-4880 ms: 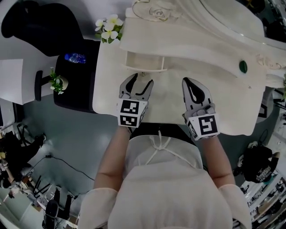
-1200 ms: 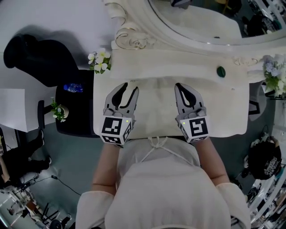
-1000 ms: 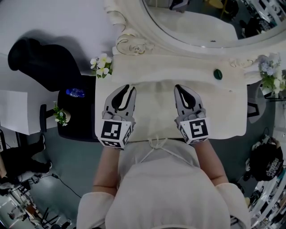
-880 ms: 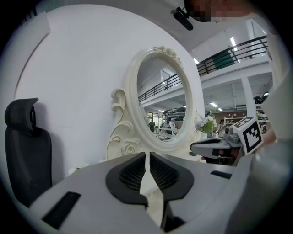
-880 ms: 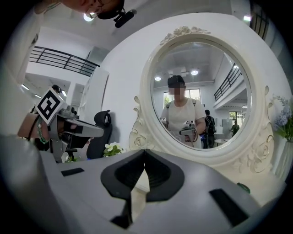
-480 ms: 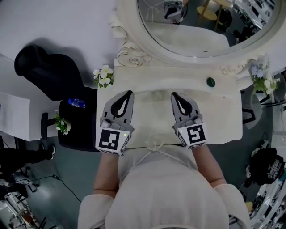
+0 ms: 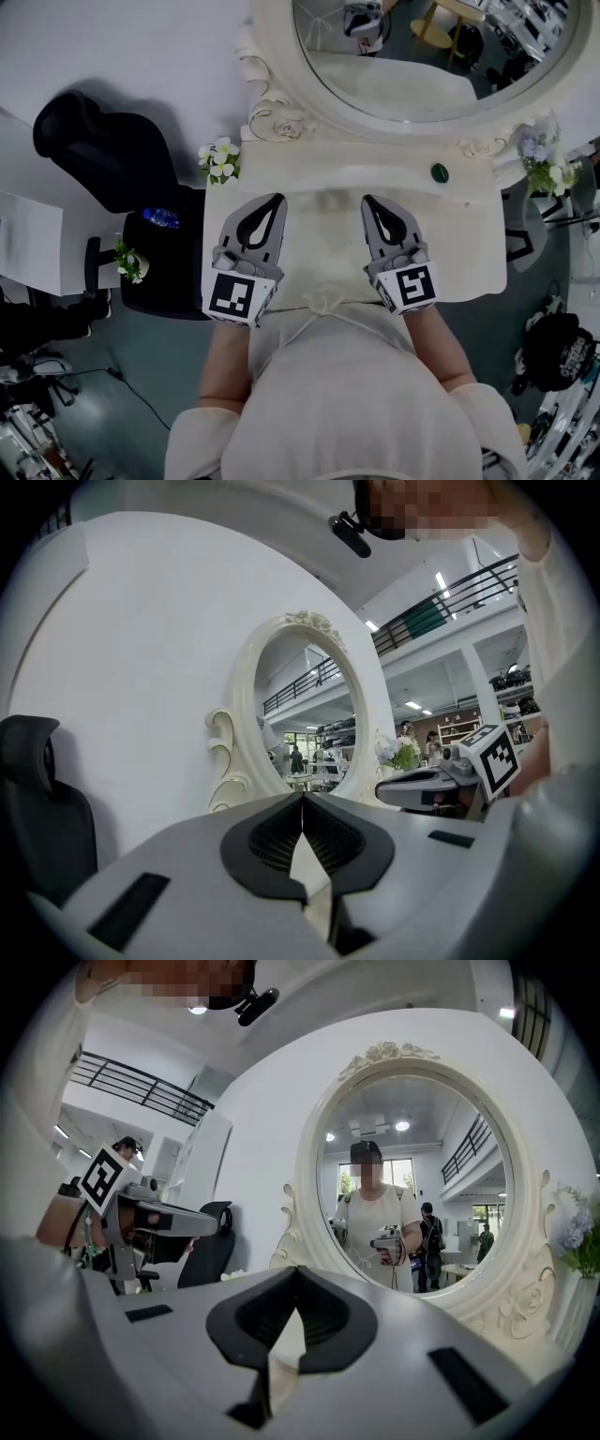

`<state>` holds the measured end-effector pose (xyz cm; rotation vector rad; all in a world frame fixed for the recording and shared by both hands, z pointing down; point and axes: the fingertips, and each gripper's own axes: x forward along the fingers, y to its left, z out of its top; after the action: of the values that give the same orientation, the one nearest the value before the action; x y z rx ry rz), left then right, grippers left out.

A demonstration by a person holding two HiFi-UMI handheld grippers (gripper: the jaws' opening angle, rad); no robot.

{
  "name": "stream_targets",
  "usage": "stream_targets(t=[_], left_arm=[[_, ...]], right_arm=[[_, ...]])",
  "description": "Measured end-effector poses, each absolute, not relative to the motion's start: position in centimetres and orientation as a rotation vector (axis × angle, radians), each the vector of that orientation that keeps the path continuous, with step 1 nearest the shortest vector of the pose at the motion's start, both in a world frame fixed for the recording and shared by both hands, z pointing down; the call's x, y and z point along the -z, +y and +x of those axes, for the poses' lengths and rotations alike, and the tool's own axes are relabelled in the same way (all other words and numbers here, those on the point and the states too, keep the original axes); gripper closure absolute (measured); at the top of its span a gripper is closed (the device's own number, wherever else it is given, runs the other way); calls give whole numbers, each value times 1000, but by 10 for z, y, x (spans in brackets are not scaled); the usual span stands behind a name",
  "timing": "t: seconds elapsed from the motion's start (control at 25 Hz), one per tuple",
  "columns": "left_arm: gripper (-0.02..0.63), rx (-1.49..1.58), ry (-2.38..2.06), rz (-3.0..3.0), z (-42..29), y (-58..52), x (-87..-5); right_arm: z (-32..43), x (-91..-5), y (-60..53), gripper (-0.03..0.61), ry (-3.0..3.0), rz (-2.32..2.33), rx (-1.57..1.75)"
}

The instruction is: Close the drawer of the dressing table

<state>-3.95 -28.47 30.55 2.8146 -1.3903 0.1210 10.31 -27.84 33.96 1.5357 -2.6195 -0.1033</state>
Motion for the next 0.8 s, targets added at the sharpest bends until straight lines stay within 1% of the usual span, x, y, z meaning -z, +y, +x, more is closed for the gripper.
stream_targets(t=[0.24,0.52,0.8], left_arm=[[594,-170,-1375,2793,-39,-275,-309],[594,-53,-1414,2812,-42,-272,-298],[594,-62,-1434,2792,-45,-271,-299]], right_arm=[[100,-337,-272,577,-2628,1509,106],[96,-336,-268,577,-2632,1469,113],[92,-337,-268,576,-2637,1439,120]])
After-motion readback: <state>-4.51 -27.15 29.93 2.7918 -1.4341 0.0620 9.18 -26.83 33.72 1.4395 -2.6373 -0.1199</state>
